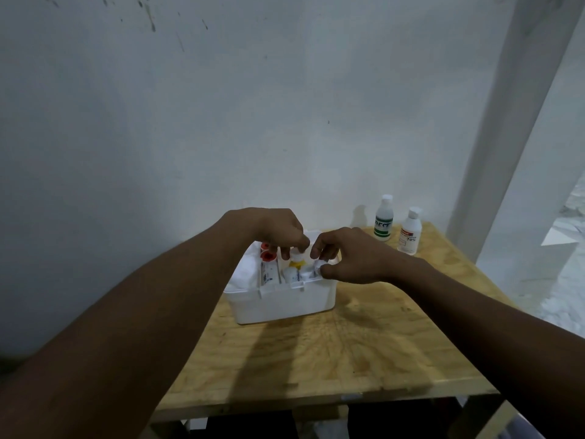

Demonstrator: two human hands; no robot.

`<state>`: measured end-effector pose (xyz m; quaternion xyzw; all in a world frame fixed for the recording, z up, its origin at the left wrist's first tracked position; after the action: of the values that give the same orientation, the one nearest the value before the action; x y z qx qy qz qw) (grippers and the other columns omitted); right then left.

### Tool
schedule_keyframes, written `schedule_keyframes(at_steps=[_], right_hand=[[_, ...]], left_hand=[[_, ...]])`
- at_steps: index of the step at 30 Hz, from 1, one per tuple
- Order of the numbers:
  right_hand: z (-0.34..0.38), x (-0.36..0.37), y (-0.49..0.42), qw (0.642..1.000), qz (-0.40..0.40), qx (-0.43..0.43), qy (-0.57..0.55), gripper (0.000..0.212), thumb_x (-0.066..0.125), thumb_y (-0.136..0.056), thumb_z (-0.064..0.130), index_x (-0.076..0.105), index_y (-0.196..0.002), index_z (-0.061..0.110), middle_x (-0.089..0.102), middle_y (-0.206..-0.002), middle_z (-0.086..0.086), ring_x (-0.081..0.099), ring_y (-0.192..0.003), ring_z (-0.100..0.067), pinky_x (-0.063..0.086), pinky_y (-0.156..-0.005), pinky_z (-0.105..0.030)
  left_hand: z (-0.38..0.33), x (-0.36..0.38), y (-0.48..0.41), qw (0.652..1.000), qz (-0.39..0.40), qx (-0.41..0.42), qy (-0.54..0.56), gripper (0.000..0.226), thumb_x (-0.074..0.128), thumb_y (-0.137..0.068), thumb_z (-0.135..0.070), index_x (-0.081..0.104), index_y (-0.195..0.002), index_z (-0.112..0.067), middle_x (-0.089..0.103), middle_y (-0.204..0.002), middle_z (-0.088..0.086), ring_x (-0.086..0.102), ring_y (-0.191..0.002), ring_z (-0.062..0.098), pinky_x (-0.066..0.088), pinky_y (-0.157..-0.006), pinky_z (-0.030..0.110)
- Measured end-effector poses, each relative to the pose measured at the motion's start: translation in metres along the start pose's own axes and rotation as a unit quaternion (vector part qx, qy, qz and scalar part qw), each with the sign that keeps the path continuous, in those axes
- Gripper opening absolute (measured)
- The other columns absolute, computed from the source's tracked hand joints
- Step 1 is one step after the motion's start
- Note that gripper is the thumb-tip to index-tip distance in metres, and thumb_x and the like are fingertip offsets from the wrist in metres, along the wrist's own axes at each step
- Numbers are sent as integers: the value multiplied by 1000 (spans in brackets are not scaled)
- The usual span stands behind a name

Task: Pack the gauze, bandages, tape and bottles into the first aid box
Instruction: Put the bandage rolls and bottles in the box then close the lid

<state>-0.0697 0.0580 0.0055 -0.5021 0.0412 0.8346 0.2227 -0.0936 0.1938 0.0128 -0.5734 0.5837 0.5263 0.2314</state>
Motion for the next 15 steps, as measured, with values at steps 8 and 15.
schedule_keyframes(at_steps=[8,15], right_hand=[[-9,-11,1,997,-60,17,-56,19,64,-81,21,72,-98,18,74,-92,6,68,-90,-7,54,-79,-25],[-50,-51,-1,973,-207,77,-64,10,61,-86,18,70,-90,19,70,-83,10,64,-78,-3,45,-68,-15]], left_hand=[[4,-2,-5,999,-18,-25,27,26,49,-89,-28,72,-85,-16,76,-88,8,57,-64,22,47,-68,30],[-13,-23,-30,991,-129,22,-12,23,56,-88,-31,71,-99,-18,72,-102,1,66,-94,22,56,-85,37]])
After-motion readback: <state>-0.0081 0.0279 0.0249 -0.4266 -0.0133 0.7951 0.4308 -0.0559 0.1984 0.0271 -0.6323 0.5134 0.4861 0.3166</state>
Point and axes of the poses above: each hand's wrist, its own y-axis away from the middle knuckle, its own x-axis out of the palm, z = x × y, the point moved 7 cm from there along -y, towards the middle knuckle
